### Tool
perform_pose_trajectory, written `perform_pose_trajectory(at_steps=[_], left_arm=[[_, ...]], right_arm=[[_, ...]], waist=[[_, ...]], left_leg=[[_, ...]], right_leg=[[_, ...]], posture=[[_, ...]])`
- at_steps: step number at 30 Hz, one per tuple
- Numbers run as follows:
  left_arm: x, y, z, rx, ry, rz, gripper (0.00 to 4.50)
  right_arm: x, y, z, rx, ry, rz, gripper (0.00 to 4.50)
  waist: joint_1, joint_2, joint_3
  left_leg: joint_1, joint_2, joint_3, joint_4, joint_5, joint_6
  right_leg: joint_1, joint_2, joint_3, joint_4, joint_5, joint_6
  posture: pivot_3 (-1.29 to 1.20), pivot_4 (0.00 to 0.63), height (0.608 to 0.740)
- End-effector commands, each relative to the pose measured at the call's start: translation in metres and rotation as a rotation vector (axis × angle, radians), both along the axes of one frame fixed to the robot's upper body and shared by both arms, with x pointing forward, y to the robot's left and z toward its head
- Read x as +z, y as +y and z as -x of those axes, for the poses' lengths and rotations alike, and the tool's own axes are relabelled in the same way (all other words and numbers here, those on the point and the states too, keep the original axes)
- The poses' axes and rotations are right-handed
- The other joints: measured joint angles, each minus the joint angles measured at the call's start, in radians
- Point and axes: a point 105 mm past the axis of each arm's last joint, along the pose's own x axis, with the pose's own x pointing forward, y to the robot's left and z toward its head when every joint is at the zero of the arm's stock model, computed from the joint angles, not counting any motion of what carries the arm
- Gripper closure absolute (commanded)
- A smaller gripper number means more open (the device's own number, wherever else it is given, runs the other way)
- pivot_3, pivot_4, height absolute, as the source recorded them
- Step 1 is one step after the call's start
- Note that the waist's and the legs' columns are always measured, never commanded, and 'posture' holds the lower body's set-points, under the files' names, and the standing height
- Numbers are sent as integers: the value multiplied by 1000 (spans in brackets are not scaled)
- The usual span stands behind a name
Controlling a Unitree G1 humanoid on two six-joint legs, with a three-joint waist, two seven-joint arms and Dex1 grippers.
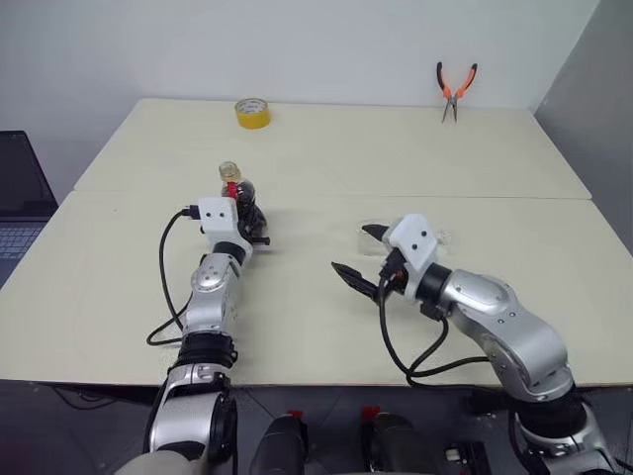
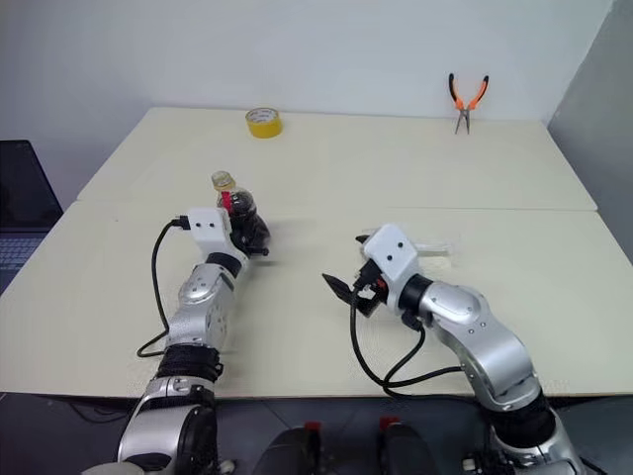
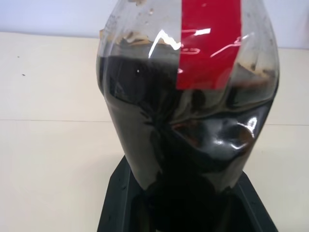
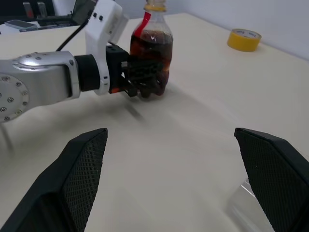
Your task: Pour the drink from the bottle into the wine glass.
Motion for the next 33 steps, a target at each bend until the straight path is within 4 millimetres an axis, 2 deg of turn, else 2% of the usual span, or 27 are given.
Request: perform_pose_trajectory(at_steps=[1,9,15,25,27,33], left_arm=[[29,7,-8,8,-97,-19,3814],[28,21,-15,58,-94,-67,3814],[17,27,-14,106,-72,-75,3814],[12,32,-7,142,-83,-90,546],[10,32,-3,139,-89,-88,12],[3,31,13,125,-88,-84,12]], right_arm=[[11,5,0,6,-42,-16,0],[11,10,1,13,-42,-27,0],[11,13,3,20,-39,-35,0],[8,8,3,2,-35,-29,0],[6,5,4,-7,-33,-20,0],[0,-3,9,-14,-23,-2,0]], waist=[[0,0,0],[-6,0,0],[-8,0,0],[-11,0,0],[-11,0,0],[-10,0,0]], left_leg=[[0,0,0,0,0,0],[0,0,0,0,0,0],[0,0,0,0,0,0],[1,0,0,0,0,0],[1,0,1,0,0,0],[1,0,0,0,0,0]], right_leg=[[0,0,0,0,0,0],[0,0,-1,0,1,-2],[0,-1,-1,1,3,-5],[0,-1,-1,1,3,-5],[0,-1,-1,1,3,-5],[0,-2,0,1,3,-5]], posture=[[0,150,740],[0,150,740],[0,150,740],[0,150,740],[0,150,740],[0,150,740]])
